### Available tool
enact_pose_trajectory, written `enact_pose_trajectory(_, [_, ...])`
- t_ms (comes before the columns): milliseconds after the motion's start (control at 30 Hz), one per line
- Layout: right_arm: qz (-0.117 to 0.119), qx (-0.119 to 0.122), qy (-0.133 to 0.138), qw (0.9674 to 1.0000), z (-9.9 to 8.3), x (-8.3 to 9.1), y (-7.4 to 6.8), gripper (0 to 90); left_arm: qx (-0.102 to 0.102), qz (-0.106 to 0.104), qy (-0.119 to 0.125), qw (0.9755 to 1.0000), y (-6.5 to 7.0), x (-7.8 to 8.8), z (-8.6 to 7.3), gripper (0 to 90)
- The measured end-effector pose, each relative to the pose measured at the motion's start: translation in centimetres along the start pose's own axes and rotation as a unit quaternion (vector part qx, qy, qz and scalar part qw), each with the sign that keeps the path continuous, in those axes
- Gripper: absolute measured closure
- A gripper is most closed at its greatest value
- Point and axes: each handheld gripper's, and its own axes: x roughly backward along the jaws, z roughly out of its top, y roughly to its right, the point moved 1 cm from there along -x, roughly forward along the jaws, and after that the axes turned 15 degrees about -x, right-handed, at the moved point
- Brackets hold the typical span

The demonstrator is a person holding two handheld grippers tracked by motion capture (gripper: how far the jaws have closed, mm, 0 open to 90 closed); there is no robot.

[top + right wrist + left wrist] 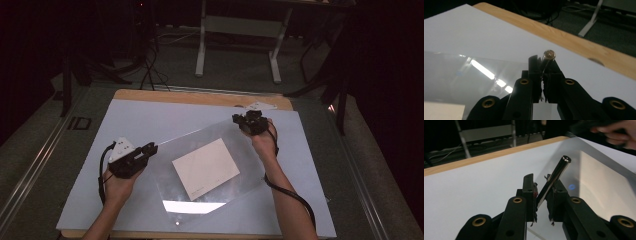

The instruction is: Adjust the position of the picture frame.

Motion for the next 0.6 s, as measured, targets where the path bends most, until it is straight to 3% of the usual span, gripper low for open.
enact_pose_trajectory(300, [-0.014, 0.009, -0.004, 0.9999, -2.2, 2.5, -0.1, 85.3, 0.026, -0.006, -0.017, 0.9995, -3.6, -2.6, 0.5, 78.8])
enact_pose_trajectory(400, [-0.022, 0.009, -0.012, 0.9997, -2.9, 3.1, -0.2, 85.1, 0.046, -0.018, -0.037, 0.9981, -5.0, -4.5, 0.4, 78.8])
enact_pose_trajectory(500, [-0.023, 0.007, -0.019, 0.9995, -3.3, 3.4, -0.1, 85.0, 0.058, -0.023, -0.046, 0.9970, -5.5, -5.5, 0.3, 78.8])
enact_pose_trajectory(600, [-0.028, 0.002, -0.030, 0.9991, -4.1, 3.6, 0.4, 84.5, 0.073, -0.031, -0.075, 0.9940, -6.0, -7.5, -0.1, 78.8])
